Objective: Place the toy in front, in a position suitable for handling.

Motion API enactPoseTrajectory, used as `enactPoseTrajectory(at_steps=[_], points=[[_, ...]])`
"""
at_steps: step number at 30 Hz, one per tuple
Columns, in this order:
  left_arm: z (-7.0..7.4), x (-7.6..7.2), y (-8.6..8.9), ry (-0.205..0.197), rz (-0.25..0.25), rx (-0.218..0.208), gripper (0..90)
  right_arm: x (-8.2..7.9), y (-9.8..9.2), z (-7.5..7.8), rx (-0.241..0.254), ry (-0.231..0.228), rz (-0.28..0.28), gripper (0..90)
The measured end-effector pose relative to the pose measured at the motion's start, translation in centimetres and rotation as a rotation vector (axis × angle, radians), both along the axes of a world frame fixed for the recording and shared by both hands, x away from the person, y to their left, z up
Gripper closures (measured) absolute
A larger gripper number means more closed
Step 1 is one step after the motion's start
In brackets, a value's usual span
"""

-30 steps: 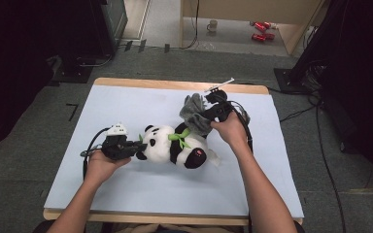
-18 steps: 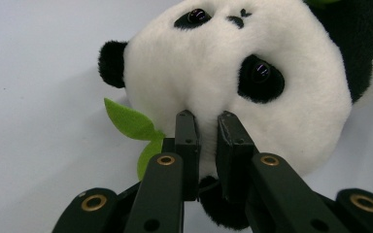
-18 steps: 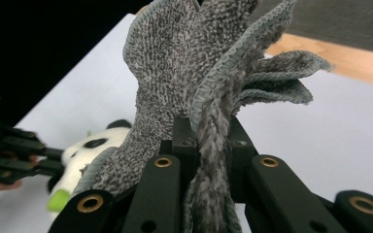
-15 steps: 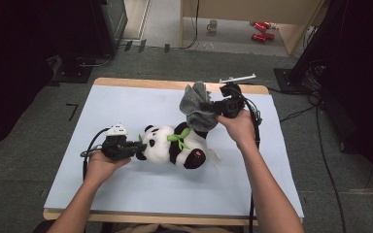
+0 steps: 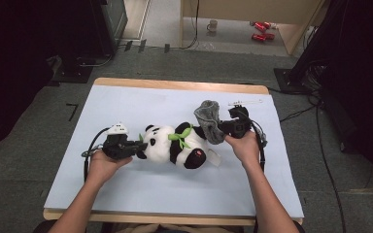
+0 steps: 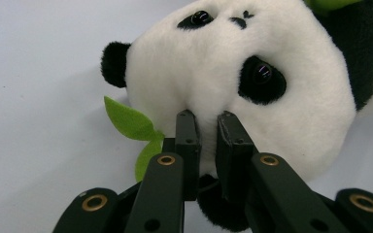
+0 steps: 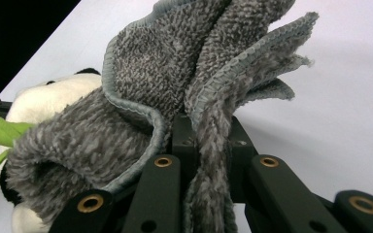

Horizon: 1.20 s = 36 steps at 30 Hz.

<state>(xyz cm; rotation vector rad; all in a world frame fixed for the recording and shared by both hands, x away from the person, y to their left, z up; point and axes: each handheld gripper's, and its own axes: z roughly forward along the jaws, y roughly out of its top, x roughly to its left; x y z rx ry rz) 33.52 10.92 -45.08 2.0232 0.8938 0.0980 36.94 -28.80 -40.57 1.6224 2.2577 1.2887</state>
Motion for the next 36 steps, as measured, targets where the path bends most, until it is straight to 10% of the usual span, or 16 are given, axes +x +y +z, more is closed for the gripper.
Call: enactPoseTrajectory(at_steps=[13,21,29,36], points=[[-0.1,-0.1,0.3,-0.011,-0.011,-0.001,80.8,-0.9,-2.3,-2.0,-0.055,0.039,-0.079,80.9],[-0.1,0.1,0.3,-0.01,-0.017,-0.002,80.7,-1.1,-3.7,2.2,0.023,-0.066,-0.118,80.9],[-0.1,0.1,0.3,-0.009,-0.02,-0.001,80.7,-1.1,-1.3,6.2,0.103,-0.139,-0.051,80.8],[-0.1,0.1,0.3,-0.006,-0.017,0.004,80.7,-0.4,2.0,4.3,0.086,-0.09,0.024,80.8]])
